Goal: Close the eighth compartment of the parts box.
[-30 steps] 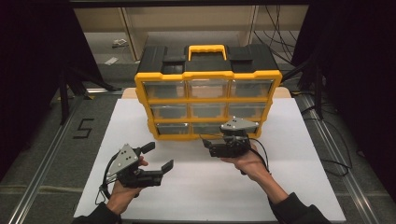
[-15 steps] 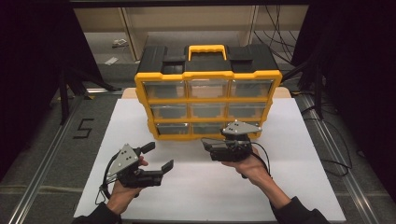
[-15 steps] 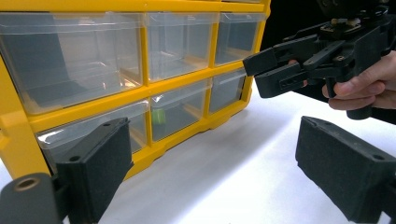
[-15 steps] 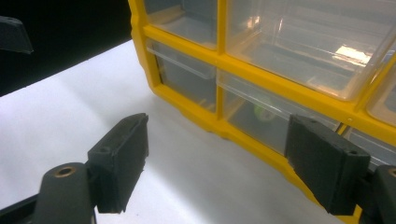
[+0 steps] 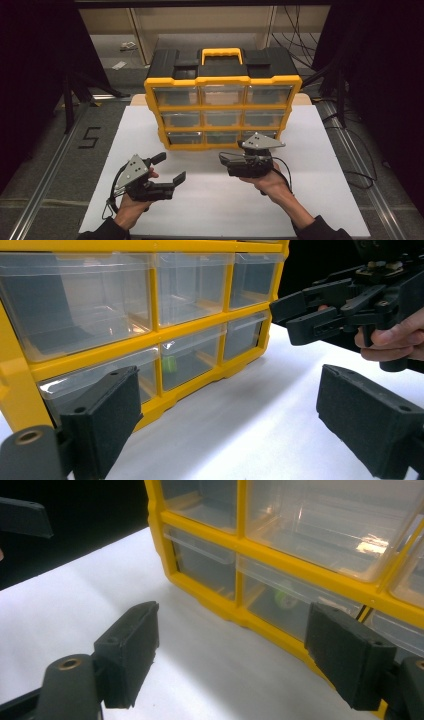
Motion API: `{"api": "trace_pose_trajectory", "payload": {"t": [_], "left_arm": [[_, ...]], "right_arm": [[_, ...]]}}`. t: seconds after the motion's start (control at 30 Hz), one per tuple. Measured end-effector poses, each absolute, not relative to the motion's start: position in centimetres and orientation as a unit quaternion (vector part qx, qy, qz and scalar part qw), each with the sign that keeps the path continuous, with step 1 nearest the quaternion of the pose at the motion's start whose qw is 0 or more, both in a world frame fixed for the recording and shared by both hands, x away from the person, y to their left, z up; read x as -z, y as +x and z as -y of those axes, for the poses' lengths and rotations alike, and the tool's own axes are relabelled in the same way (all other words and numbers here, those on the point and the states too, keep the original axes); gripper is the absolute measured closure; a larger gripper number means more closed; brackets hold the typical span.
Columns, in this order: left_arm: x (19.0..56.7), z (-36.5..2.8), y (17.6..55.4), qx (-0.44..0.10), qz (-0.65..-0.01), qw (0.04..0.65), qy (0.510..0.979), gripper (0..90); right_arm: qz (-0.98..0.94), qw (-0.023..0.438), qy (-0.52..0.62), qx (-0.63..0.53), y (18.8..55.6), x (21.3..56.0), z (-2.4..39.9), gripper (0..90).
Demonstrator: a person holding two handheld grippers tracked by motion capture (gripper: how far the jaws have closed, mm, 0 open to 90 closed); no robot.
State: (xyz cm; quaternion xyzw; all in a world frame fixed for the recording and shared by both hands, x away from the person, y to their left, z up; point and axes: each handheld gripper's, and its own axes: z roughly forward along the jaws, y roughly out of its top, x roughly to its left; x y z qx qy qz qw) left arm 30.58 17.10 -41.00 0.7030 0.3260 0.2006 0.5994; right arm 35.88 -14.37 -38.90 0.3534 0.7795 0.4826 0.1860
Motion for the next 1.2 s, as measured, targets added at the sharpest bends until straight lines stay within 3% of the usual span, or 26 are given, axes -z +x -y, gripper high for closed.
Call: {"api": "trace_pose_trajectory", "payload": {"t": [1.2], "left_arm": [[41.0,-17.1,30.6,-0.199,-0.324,0.601,0.703,10.6]], "right_arm": [[-0.748,0.208,0.350,-0.524,32.8,38.7,17.2,22.9]]}}
